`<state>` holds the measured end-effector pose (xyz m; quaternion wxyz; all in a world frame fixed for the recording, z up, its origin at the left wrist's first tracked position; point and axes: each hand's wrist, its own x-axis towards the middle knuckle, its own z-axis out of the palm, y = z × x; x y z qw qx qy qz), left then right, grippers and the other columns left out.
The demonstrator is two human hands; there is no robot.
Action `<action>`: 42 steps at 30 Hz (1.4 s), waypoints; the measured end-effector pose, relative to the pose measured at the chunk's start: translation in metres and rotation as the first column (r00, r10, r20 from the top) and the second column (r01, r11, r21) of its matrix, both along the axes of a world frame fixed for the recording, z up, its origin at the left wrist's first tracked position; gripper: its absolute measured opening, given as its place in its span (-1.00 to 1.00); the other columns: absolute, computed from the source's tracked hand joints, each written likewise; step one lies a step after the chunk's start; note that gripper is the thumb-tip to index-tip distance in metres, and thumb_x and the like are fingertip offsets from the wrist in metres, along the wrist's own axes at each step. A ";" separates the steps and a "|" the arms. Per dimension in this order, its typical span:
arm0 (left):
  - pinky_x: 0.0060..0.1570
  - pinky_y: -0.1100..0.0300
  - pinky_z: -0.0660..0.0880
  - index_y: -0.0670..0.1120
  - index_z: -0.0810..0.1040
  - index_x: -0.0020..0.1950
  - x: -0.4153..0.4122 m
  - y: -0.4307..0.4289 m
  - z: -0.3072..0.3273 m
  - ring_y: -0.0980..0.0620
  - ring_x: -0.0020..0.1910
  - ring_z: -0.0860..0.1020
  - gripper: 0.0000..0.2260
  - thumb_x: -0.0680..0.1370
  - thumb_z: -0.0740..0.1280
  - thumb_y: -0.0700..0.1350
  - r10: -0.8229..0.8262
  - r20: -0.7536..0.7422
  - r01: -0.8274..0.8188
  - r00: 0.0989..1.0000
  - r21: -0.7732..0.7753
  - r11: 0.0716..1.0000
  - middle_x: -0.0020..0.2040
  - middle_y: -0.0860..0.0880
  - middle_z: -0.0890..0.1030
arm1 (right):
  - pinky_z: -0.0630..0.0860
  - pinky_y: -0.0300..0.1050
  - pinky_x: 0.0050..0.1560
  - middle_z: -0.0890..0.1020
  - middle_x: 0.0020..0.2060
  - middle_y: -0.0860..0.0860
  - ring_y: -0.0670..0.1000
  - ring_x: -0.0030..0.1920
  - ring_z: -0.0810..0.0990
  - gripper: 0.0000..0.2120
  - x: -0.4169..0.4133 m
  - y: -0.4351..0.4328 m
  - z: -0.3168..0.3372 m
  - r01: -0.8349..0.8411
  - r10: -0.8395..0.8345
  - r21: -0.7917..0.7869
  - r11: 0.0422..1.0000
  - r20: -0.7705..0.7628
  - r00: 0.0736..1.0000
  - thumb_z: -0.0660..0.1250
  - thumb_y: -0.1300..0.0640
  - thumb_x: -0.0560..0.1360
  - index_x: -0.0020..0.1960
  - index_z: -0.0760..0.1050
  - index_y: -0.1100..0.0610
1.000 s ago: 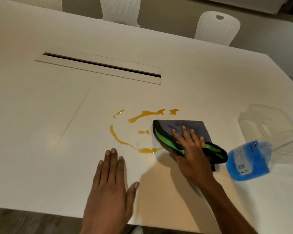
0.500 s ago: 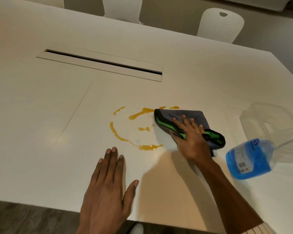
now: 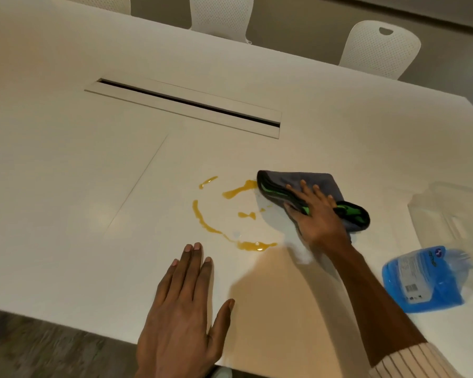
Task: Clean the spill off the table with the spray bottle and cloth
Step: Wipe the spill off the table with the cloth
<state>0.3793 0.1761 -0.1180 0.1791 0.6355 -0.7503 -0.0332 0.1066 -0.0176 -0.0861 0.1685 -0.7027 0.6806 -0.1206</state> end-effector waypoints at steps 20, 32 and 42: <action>0.52 -0.13 0.31 -0.21 0.48 0.57 0.000 0.000 -0.003 -0.15 0.67 0.29 -0.34 0.65 0.24 0.24 0.004 -0.032 -0.006 0.999 -0.046 0.999 0.68 -0.17 0.33 | 0.02 0.29 0.61 0.23 0.65 0.05 0.22 0.64 0.16 -0.37 0.019 0.052 -0.002 0.073 -0.082 -0.104 0.992 -0.087 0.993 0.07 -0.21 0.58 0.63 0.21 -0.10; 0.51 -0.13 0.32 -0.21 0.50 0.55 -0.002 -0.001 -0.002 -0.18 0.66 0.32 -0.33 0.63 0.24 0.25 0.015 -0.016 -0.016 1.000 -0.053 0.998 0.66 -0.18 0.35 | -0.15 0.28 0.64 0.09 0.69 0.02 0.15 0.68 -0.05 -0.35 0.058 0.079 -0.009 0.001 -0.012 -0.094 0.996 -0.123 0.992 0.16 -0.20 0.60 0.65 0.10 -0.16; 0.51 -0.14 0.33 -0.23 0.50 0.55 -0.001 0.000 -0.004 -0.19 0.65 0.33 -0.33 0.63 0.27 0.24 0.016 -0.018 -0.017 1.000 -0.071 0.997 0.66 -0.20 0.34 | -0.44 0.12 0.60 -0.28 0.65 -0.14 0.01 0.64 -0.40 -0.14 0.060 0.122 0.010 -0.127 0.134 0.057 0.990 -0.121 0.984 0.07 0.03 0.40 0.63 -0.20 -0.28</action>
